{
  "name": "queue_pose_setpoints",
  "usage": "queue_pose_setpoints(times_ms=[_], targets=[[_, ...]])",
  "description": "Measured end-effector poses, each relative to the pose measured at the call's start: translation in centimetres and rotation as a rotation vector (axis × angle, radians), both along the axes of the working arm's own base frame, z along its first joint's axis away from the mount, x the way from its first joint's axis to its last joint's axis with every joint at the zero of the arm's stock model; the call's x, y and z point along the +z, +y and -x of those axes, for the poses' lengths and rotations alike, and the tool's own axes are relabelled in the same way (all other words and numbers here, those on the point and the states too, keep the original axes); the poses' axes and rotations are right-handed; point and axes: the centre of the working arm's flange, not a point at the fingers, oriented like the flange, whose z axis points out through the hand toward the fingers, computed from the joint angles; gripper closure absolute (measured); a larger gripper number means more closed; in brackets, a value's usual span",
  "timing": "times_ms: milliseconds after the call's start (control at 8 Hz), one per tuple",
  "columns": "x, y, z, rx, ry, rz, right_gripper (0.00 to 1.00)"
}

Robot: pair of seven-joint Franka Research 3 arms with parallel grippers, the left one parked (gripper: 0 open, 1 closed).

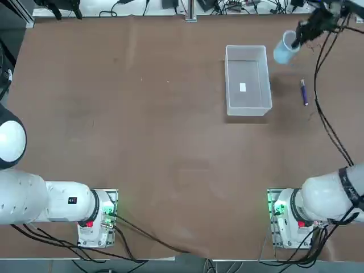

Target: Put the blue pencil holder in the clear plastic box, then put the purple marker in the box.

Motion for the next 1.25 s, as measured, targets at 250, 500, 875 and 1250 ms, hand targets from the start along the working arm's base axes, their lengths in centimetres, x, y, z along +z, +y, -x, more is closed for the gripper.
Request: queue_pose_setpoints(times_ms=[250, 500, 875, 1250], targets=[[-0.9, 8.3, -0.5, -0.019, 0.023, -0.007, 0.94], [-4.1, 15.5, -0.4, 0.004, 0.050, 0.004, 0.94], [-10.7, 20.2, -0.2, 0.030, 0.070, 0.030, 0.94], [-14.3, 20.5, 0.1, 0.040, 0.089, 0.057, 0.94]])
